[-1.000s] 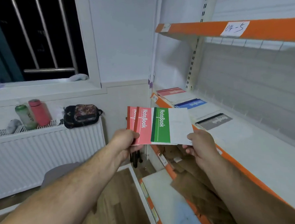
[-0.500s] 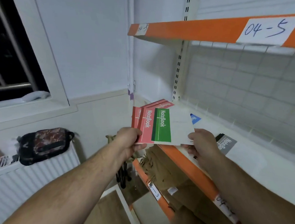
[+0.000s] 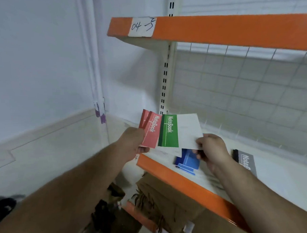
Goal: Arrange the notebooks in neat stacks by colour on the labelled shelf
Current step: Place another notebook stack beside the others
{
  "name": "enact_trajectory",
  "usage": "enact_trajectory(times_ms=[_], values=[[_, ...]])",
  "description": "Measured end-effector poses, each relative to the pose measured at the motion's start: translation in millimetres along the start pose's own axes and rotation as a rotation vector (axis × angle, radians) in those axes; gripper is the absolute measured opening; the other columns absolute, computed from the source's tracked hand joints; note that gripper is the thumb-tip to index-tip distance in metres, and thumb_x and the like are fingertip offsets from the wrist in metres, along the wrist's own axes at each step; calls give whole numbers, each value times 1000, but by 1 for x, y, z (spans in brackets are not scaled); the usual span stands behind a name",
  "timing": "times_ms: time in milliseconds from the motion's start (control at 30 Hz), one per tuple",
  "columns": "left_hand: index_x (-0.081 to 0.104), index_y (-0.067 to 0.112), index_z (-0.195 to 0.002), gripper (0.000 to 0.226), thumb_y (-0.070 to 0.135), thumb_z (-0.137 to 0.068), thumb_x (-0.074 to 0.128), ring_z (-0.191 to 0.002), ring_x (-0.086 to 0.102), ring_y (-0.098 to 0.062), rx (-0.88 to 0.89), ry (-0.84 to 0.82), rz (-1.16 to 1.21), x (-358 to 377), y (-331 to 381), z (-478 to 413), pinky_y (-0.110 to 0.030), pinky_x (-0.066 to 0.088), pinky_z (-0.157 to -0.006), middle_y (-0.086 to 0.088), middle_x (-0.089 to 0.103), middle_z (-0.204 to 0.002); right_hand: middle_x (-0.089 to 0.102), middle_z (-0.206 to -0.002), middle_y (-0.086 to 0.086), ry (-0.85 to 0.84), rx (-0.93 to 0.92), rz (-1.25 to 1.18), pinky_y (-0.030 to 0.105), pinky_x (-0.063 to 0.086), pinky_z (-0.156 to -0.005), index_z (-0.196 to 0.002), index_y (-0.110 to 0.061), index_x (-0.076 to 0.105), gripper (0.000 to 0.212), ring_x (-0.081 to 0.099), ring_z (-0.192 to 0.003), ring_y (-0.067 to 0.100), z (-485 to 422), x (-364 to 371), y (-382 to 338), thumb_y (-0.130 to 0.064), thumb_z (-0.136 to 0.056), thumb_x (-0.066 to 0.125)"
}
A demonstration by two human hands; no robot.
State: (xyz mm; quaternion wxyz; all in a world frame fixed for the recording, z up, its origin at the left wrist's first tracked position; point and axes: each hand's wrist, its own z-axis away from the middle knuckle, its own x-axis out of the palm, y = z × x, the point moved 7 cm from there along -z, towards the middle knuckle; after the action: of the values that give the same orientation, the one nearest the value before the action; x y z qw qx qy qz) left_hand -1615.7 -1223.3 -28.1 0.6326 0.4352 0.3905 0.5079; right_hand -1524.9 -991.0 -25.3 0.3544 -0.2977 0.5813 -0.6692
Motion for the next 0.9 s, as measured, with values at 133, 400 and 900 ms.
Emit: enact_trajectory(times_ms=[133, 400, 900], values=[[61, 7, -96, 17, 12, -101, 47, -78, 71, -28, 10, -58, -171, -8, 10, -39, -34, 57, -66, -12, 72, -85, 56, -50, 12, 86, 7, -16, 24, 34, -34, -88, -4, 57, 12, 48, -38, 17, 0, 15, -1, 4, -89, 47], [65, 10, -92, 19, 23, -95, 51, -78, 69, -25, 204, -93, -681, -17, 27, -83, -29, 53, -68, -7, 70, -87, 59, -64, 16, 214, 51, -5, 23, 37, -38, -100, 0, 56, 14, 54, -41, 18, 5, 25, 6, 4, -90, 47], [42, 18, -118, 54, 47, -84, 72, -88, 60, -21, 455, 34, -1081, -17, 33, -92, -33, 53, -64, -5, 53, -106, 63, -75, 18, 252, 68, 51, 27, 42, -43, -101, 0, 57, 16, 57, -54, 23, 8, 30, 15, 4, -90, 46]])
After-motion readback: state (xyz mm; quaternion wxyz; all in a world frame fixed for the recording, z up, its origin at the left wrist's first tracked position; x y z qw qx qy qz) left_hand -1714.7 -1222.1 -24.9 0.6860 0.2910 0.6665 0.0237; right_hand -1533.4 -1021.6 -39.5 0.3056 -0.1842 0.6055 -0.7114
